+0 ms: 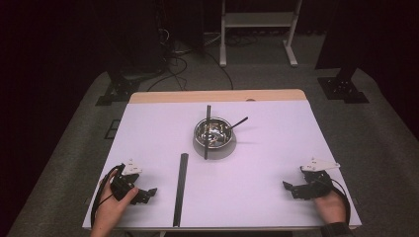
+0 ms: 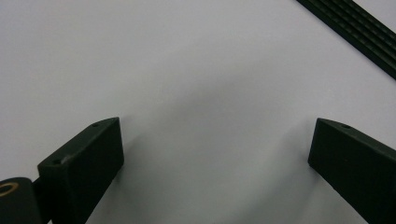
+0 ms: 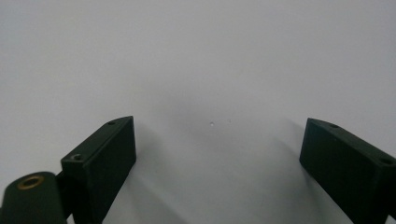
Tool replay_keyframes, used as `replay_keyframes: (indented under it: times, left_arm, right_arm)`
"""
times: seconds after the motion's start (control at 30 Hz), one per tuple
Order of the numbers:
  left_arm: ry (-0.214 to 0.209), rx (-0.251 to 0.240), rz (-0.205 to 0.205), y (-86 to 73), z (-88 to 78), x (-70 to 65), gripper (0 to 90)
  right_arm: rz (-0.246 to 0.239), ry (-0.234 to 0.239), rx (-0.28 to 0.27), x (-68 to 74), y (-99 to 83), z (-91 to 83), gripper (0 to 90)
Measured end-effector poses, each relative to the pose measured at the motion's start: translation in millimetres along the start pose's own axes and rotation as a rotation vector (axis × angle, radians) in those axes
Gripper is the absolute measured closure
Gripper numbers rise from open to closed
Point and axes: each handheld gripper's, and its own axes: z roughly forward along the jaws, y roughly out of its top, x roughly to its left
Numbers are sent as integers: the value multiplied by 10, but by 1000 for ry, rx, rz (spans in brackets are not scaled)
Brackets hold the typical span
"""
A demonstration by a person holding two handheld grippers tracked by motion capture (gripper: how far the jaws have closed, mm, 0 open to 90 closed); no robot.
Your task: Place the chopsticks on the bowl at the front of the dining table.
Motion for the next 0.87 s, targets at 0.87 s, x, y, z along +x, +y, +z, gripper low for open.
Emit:
replay_keyframes:
  times: [0.87]
  left_arm:
    - [-7,-114,7,-156,0,6,12]
  right_arm:
    - [1,0,1,1,0,-1,93]
